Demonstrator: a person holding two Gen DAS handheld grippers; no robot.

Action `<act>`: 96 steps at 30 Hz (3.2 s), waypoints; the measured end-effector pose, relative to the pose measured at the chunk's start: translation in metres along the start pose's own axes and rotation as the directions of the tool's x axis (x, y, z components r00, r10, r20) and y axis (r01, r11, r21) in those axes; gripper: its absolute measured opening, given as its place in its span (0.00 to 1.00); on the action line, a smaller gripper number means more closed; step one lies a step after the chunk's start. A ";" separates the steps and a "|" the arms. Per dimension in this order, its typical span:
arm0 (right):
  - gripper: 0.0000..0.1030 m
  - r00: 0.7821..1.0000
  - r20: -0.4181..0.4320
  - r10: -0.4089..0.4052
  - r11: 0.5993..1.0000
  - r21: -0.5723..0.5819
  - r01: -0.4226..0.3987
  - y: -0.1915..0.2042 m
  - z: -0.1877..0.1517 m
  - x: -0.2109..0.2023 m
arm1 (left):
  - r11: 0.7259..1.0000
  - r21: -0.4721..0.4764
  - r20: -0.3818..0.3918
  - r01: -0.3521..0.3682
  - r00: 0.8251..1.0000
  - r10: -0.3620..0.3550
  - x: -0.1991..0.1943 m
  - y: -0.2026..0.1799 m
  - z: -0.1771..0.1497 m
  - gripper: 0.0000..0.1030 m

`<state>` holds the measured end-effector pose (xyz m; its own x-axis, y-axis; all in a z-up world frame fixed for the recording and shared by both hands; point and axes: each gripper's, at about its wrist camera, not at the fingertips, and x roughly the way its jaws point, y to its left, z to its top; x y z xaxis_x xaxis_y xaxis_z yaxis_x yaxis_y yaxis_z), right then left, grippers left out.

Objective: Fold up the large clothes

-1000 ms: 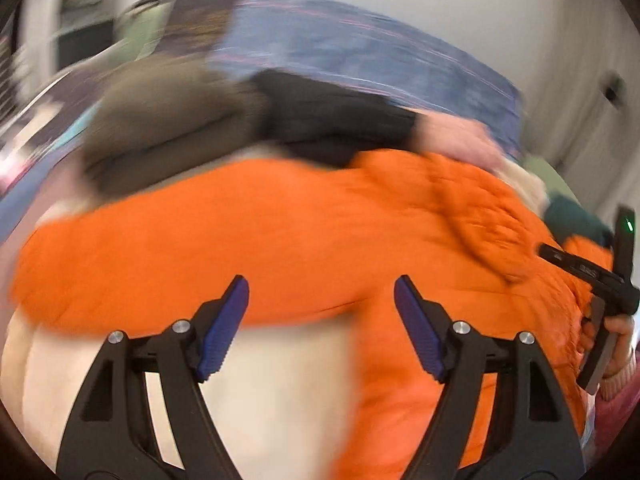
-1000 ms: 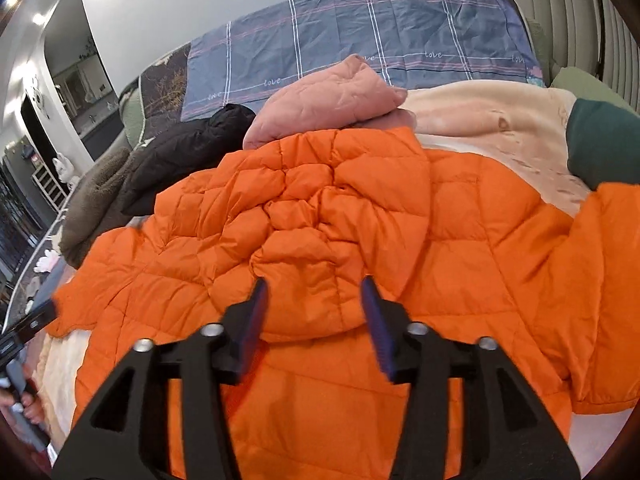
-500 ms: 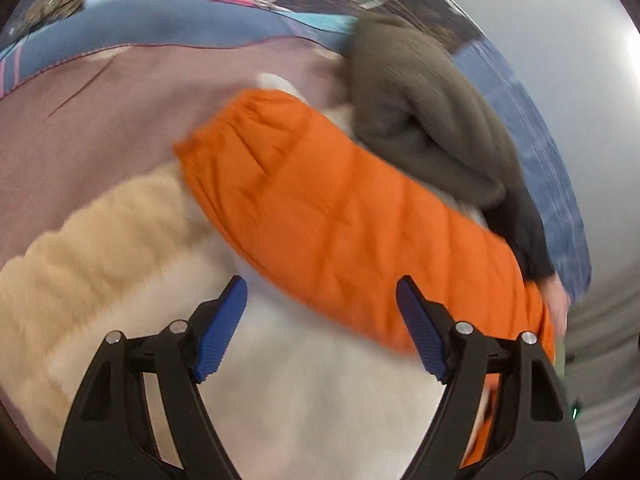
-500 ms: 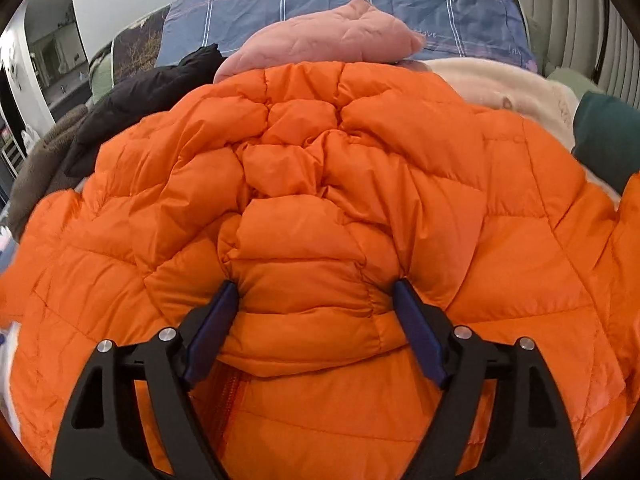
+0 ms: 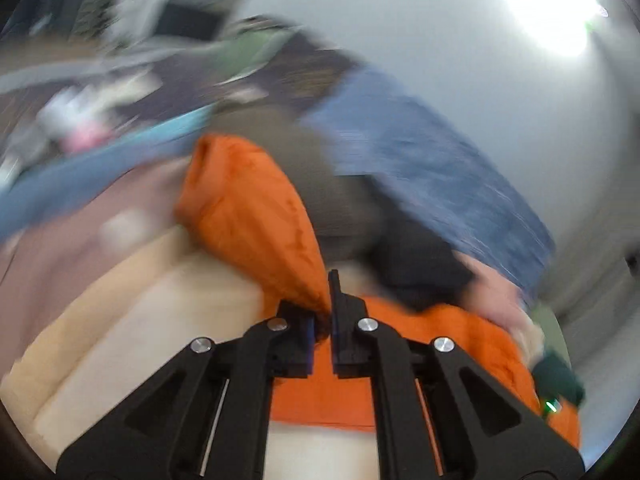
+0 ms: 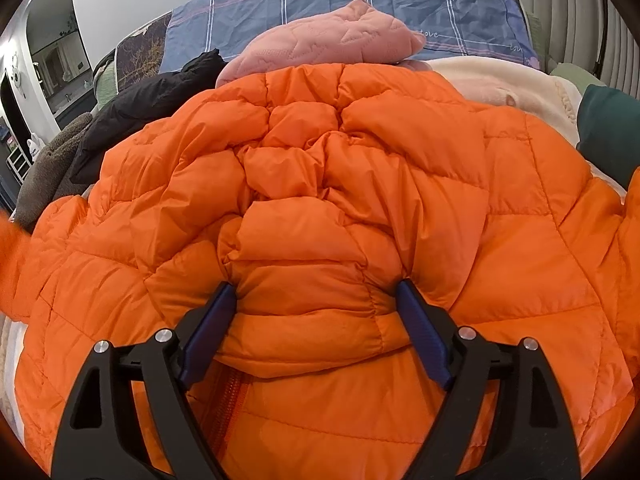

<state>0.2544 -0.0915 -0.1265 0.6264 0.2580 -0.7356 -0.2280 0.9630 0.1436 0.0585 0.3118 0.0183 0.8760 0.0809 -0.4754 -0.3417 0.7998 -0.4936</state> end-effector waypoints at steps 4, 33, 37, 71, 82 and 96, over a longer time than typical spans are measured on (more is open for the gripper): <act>0.82 1.000 0.001 0.028 0.999 0.016 -0.028 -0.005 0.001 -0.003 | 0.948 0.251 -0.039 0.194 0.981 -0.190 0.009 -0.138 -0.008 0.06; 0.09 0.992 -0.059 0.108 0.971 0.220 -0.093 -0.093 0.025 -0.042 | 0.820 0.505 -0.355 0.269 0.931 -0.087 0.104 -0.204 -0.145 0.63; 0.03 0.996 0.083 0.032 0.984 0.171 -0.046 -0.090 0.016 -0.086 | 0.817 0.523 -0.365 0.243 0.930 -0.043 0.113 -0.192 -0.146 0.59; 0.17 0.999 -0.027 0.036 0.996 0.080 -0.034 -0.065 -0.025 -0.041 | 0.880 0.471 -0.368 0.066 0.921 0.128 0.155 -0.131 -0.139 0.31; 0.18 1.000 -0.010 0.012 0.997 0.073 -0.012 -0.065 -0.026 -0.042 | 0.994 0.028 -0.415 0.109 0.906 -0.087 0.184 -0.083 -0.072 0.78; 0.18 1.000 0.001 0.019 0.997 0.080 -0.019 -0.066 -0.029 -0.042 | 0.961 0.201 -0.213 0.191 0.966 -0.147 0.147 -0.112 -0.061 0.14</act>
<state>0.2216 -0.1686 -0.1239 0.6229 0.2765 -0.7318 -0.1797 0.9610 0.2102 0.2049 0.1981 -0.0407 0.8238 -0.1666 -0.5418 -0.0929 0.9032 -0.4190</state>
